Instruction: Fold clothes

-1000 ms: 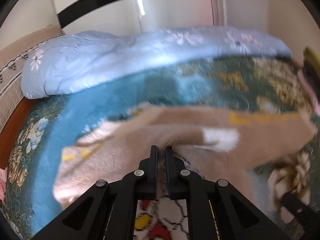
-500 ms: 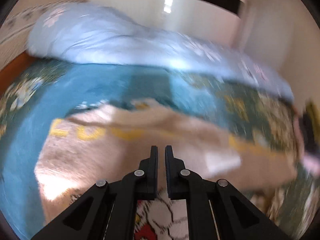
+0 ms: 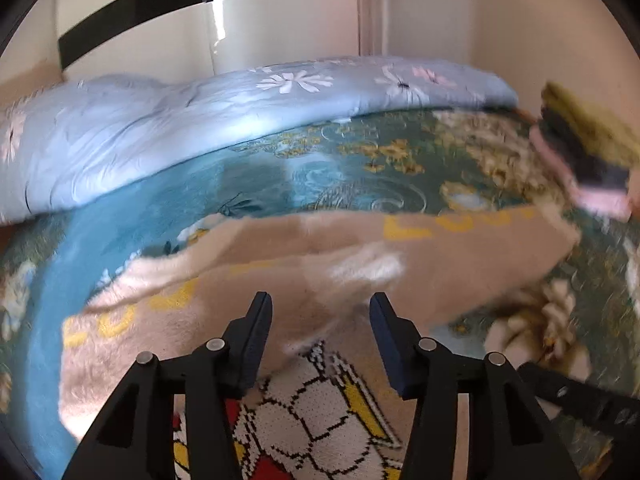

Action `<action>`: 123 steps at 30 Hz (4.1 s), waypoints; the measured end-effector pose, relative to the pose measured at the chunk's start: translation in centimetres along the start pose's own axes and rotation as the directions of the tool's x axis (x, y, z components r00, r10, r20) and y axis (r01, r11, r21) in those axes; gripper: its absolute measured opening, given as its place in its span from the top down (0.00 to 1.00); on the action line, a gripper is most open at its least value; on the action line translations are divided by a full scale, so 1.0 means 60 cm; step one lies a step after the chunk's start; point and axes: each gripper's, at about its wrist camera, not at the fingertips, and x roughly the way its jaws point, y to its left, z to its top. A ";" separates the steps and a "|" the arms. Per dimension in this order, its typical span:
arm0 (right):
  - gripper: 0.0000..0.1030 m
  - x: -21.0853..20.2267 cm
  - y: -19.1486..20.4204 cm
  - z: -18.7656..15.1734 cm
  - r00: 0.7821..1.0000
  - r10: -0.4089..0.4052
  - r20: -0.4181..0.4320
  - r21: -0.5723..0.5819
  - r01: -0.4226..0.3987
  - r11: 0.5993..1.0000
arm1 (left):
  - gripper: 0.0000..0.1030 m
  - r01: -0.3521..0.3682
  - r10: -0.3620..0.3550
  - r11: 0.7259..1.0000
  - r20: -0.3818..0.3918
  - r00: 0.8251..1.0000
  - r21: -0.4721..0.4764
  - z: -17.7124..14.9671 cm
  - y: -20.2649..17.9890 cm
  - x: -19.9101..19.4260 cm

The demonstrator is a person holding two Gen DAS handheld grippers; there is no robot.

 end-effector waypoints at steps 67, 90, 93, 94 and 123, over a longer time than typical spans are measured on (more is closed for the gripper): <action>0.61 0.009 -0.037 0.018 0.997 -0.011 0.073 0.051 0.007 0.999 | 0.48 0.147 -0.087 0.788 0.129 0.988 -0.597 -0.252 0.363 -0.146; 0.75 -0.005 -0.227 0.200 0.970 0.008 0.242 0.472 -0.125 0.873 | 0.48 0.185 -0.101 0.664 0.158 0.982 -0.724 -0.286 0.419 -0.146; 0.89 -0.007 -0.221 0.214 0.972 -0.022 0.236 0.441 -0.086 0.893 | 0.48 0.188 -0.098 0.658 0.164 0.982 -0.730 -0.287 0.424 -0.149; 0.90 -0.009 -0.216 0.217 0.970 -0.027 0.242 0.423 -0.080 0.903 | 0.48 0.189 -0.098 0.654 0.166 0.981 -0.732 -0.287 0.425 -0.149; 0.91 0.084 0.422 -0.063 0.966 -0.037 0.255 -0.758 0.223 0.613 | 0.48 0.259 -0.124 0.524 0.228 0.966 -0.811 -0.309 0.467 -0.166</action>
